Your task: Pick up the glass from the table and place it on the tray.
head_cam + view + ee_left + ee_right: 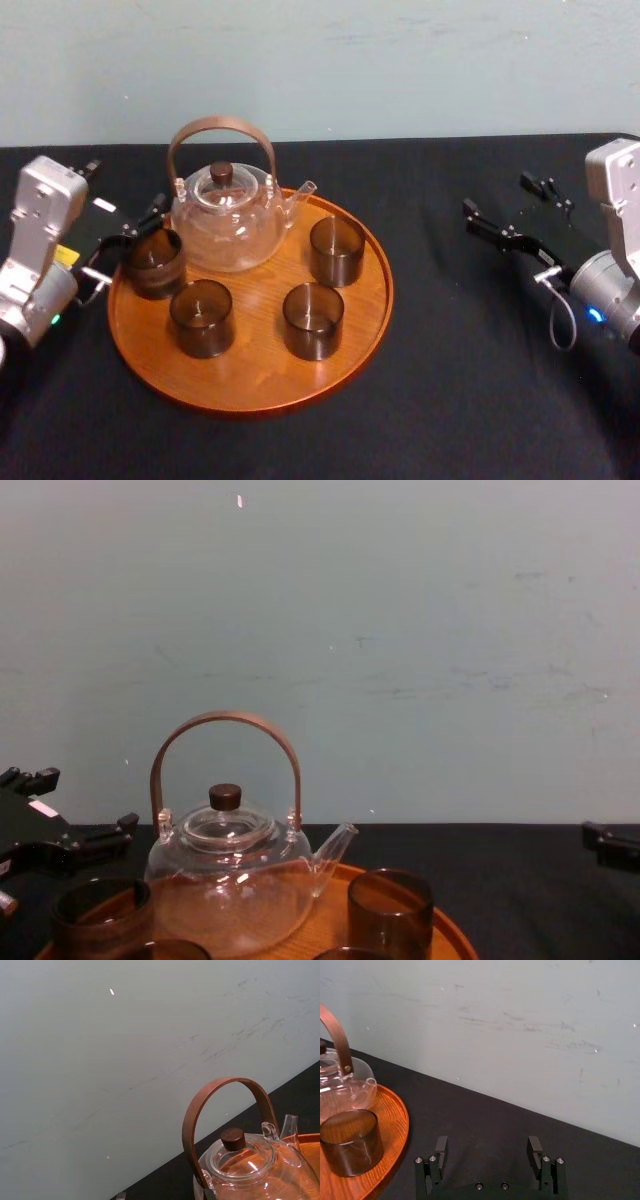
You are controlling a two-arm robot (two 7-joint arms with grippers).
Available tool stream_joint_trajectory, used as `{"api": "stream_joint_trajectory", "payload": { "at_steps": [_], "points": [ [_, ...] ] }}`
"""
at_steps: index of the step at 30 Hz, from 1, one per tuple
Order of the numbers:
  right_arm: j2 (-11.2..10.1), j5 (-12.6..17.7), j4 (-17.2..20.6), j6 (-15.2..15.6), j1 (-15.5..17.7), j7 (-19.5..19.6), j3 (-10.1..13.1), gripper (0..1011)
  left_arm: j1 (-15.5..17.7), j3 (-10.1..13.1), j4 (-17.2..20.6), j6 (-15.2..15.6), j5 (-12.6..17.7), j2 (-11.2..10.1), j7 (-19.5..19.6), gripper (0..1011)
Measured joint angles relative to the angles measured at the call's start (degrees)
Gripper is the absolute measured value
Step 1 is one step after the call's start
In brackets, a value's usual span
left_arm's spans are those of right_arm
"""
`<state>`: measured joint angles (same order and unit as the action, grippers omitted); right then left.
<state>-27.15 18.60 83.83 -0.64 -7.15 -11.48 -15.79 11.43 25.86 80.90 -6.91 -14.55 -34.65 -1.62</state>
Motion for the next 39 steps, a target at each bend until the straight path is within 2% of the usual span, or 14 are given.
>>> {"api": "stream_joint_trajectory", "payload": {
  "at_steps": [7, 16, 39],
  "points": [
    [1.8, -1.5, -3.0, -1.5, -0.2, 0.4, 0.3, 1002, 0.0, 0.0, 0.0, 0.0, 0.0, 0.0, 0.0, 1001],
    [3.2, -2.9, -5.0, -2.2, -0.8, 0.3, 0.9, 1002, 0.0, 0.0, 0.0, 0.0, 0.0, 0.0, 0.0, 1001],
    [2.9, -2.6, -4.7, -2.1, -0.6, 0.2, 0.7, 1002, 0.0, 0.0, 0.0, 0.0, 0.0, 0.0, 0.0, 1001]
  ]
}}
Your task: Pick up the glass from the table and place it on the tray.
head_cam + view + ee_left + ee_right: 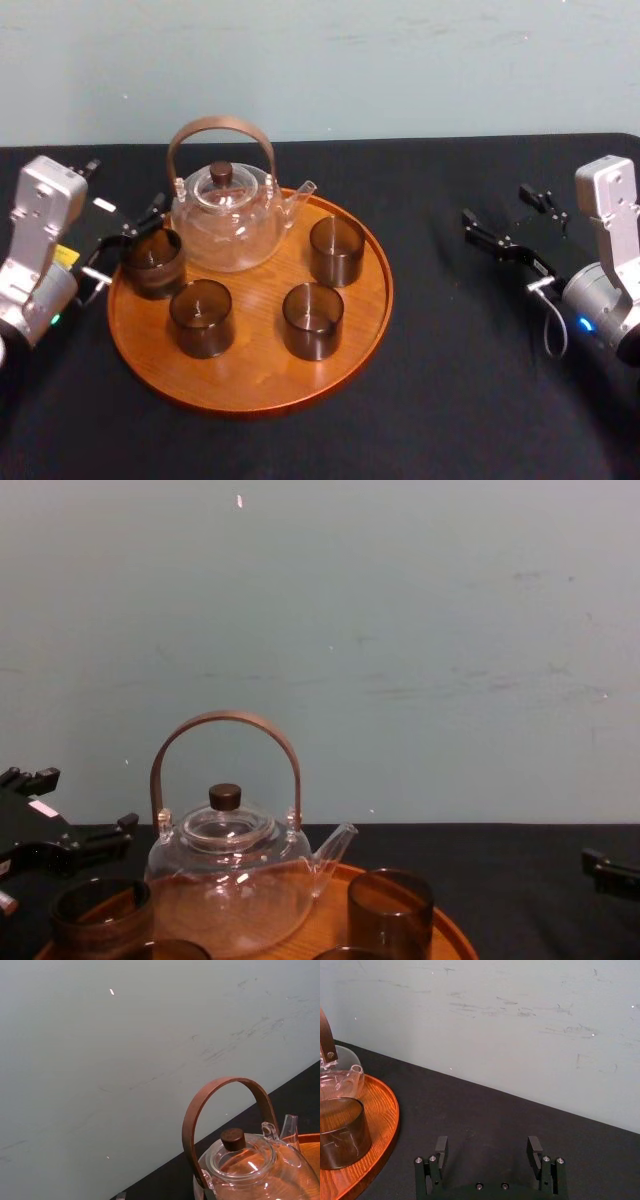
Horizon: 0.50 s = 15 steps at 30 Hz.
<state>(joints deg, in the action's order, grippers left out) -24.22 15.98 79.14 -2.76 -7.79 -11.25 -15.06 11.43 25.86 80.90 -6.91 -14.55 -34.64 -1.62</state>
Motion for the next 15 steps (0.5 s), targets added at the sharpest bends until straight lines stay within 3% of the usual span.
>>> {"api": "stream_joint_trajectory", "payload": {
  "at_steps": [15],
  "points": [
    [-0.1, 0.1, 0.1, 0.0, 0.0, 0.0, 0.0, 1002, 0.0, 0.0, 0.0, 0.0, 0.0, 0.0, 0.0, 1001]
  ]
}}
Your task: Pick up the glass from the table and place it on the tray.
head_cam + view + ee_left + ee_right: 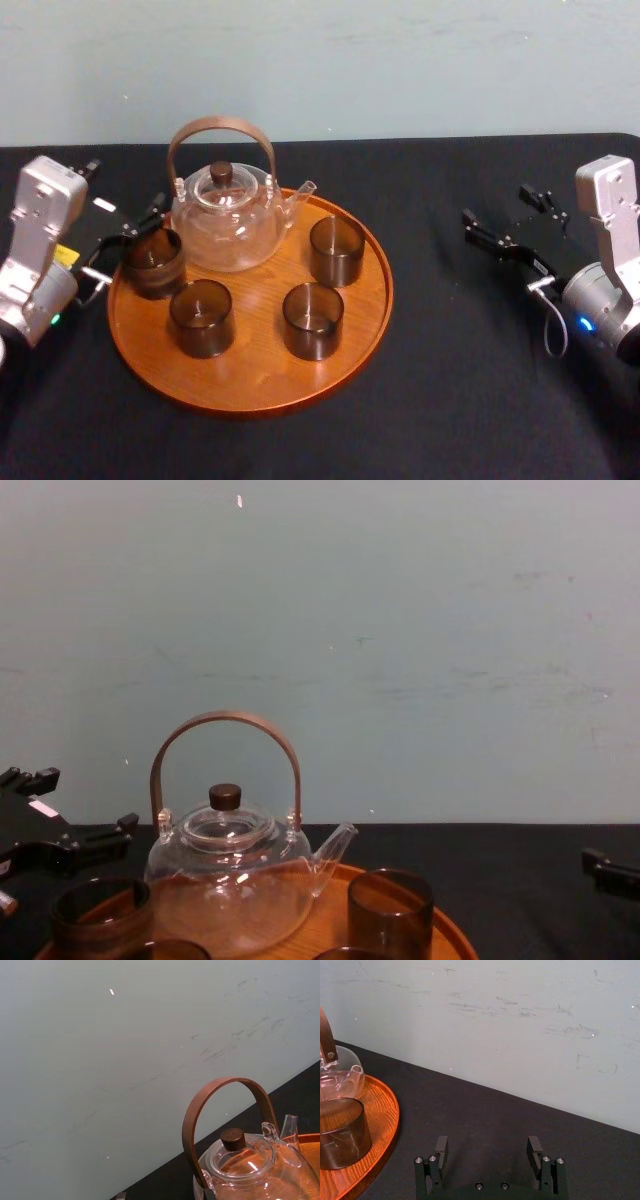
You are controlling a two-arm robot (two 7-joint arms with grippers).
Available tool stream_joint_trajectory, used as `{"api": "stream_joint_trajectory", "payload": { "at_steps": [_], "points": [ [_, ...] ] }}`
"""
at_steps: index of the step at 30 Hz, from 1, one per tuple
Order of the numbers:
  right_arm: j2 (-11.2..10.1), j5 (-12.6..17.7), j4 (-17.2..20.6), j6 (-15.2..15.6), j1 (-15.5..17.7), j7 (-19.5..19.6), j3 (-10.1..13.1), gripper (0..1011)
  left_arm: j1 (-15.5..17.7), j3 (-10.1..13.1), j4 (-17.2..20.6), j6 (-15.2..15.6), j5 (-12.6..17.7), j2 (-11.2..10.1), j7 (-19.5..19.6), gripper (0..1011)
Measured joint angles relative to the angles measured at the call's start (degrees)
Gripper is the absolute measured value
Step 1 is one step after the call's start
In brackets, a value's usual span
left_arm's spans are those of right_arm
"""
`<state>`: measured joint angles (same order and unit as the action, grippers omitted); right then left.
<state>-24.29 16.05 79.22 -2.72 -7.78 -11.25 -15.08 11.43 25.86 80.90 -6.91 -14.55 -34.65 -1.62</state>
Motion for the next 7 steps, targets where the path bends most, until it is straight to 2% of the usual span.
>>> {"api": "stream_joint_trajectory", "payload": {
  "at_steps": [7],
  "points": [
    [0.0, 0.0, 0.0, 0.0, 0.0, 0.0, 0.0, 1002, 0.0, 0.0, 0.0, 0.0, 0.0, 0.0, 0.0, 1002]
  ]
}}
